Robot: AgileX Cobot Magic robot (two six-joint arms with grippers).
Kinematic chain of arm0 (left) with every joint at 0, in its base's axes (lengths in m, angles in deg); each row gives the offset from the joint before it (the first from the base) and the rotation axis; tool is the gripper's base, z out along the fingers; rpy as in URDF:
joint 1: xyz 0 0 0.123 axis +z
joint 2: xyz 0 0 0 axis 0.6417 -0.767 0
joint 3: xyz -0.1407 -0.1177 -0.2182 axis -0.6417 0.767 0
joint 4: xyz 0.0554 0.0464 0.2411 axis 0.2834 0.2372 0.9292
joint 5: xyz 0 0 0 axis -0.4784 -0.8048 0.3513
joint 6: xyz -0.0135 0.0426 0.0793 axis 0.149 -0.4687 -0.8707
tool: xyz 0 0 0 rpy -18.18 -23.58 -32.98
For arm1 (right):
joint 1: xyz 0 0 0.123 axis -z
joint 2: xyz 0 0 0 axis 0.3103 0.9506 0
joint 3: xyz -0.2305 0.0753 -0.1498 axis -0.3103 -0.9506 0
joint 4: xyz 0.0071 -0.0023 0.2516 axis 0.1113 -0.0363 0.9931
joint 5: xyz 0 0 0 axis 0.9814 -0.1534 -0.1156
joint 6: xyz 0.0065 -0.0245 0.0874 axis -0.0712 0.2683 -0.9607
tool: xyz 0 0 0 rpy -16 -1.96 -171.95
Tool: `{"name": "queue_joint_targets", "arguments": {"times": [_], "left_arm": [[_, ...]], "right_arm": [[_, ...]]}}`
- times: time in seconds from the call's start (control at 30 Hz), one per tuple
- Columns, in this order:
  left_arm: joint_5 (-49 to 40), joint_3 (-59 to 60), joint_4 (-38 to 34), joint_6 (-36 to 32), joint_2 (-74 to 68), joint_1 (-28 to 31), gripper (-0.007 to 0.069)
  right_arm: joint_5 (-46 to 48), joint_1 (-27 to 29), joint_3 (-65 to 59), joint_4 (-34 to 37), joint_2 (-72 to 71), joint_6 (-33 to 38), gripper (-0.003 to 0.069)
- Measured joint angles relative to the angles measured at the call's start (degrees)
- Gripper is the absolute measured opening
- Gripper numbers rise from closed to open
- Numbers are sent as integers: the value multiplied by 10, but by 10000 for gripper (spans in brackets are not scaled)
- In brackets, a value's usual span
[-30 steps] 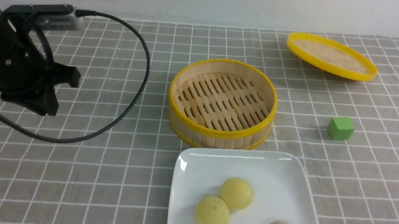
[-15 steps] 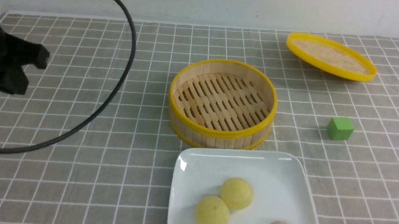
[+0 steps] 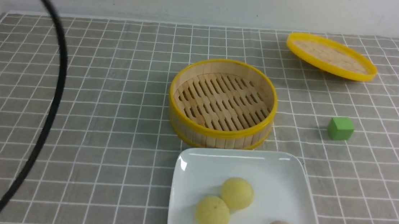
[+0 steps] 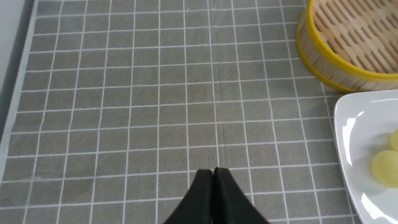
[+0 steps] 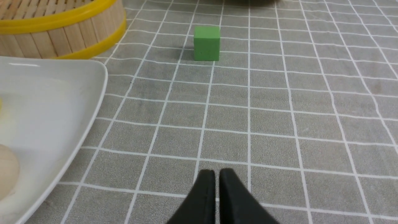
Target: Put the steamed buns into the plate on the grey tablecloth.
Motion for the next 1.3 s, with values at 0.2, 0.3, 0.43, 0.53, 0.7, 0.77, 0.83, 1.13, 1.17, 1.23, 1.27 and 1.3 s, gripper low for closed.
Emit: {"name": "queue_joint_targets", "arguments": {"times": [0.2, 0.3, 0.43, 0.53, 0.7, 0.77, 0.83, 1.13, 1.17, 1.23, 1.27, 1.3], "left_arm": [[64, 152, -51, 0, 163, 0, 13], [167, 261, -87, 0, 252, 0, 16], [259, 339, -113, 0, 318, 0, 17], [306, 383, -134, 0, 349, 0, 20], [311, 422, -129, 0, 354, 0, 24], [306, 431, -122, 0, 354, 0, 28], [298, 434, -118, 0, 354, 0, 31], [351, 446, -93, 0, 354, 0, 34], [365, 455, -86, 0, 354, 0, 34], [386, 477, -71, 0, 354, 0, 35], [405, 493, -58, 0, 356, 0, 35], [428, 518, -35, 15, 366, 0, 35]], "right_arm": [[0, 0, 0, 0, 0, 0, 55], [0, 0, 0, 0, 0, 0, 61], [0, 0, 0, 0, 0, 0, 66], [0, 0, 0, 0, 0, 0, 73], [0, 1, 0, 0, 0, 0, 80], [0, 1, 0, 0, 0, 0, 81], [0, 1, 0, 0, 0, 0, 83], [0, 1, 0, 0, 0, 0, 95], [0, 1, 0, 0, 0, 0, 97], [0, 1, 0, 0, 0, 0, 98], [0, 1, 0, 0, 0, 0, 99], [0, 1, 0, 0, 0, 0, 99]]}}
